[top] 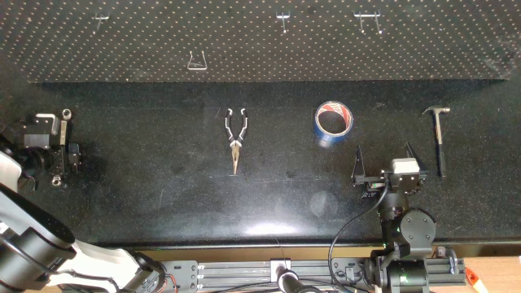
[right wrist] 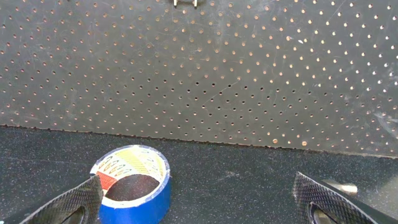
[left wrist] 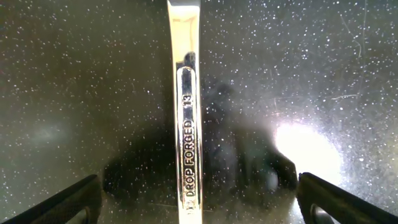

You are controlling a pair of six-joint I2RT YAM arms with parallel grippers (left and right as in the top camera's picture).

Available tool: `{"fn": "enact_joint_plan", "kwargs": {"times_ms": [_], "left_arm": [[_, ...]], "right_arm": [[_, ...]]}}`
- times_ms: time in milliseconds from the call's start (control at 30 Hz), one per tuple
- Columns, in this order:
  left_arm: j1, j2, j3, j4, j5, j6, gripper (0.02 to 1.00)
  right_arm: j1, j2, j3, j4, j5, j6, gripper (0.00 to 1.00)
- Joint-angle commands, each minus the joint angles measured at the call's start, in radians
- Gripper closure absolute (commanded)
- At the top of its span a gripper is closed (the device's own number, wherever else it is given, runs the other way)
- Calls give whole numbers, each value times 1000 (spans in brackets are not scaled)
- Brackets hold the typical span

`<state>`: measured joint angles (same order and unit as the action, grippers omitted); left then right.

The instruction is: Place Tools Onto Pegboard

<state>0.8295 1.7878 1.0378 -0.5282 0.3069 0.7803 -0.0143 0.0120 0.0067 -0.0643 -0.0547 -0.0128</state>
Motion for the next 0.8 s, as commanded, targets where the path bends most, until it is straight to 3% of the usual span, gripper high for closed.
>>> {"fn": "enact_joint_plan", "kwargs": {"times_ms": [33,533,567,600,633,700,800], "left_arm": [[1,24,16,13,-9,-16,23],[1,35,16,21,-20,-51,20],[1,35,16,21,-20,-51,99],[1,35,16,21,-20,-51,235],[1,35,16,21,-20,-51,439],[1,35,16,21,-20,-51,645],[1,35,16,21,-19,-51,645]], "right_arm": [[-5,-10,-3,-6,-6,12,12],[-5,-10,-3,-6,-6,12,9],[-5,-10,-3,-6,-6,12,12],[-5,-10,-3,-6,-6,12,12],[-5,-10,-3,-6,-6,12,9],[-5,-10,-3,-6,-6,12,12],[-5,-10,-3,-6,-6,12,12]]}}
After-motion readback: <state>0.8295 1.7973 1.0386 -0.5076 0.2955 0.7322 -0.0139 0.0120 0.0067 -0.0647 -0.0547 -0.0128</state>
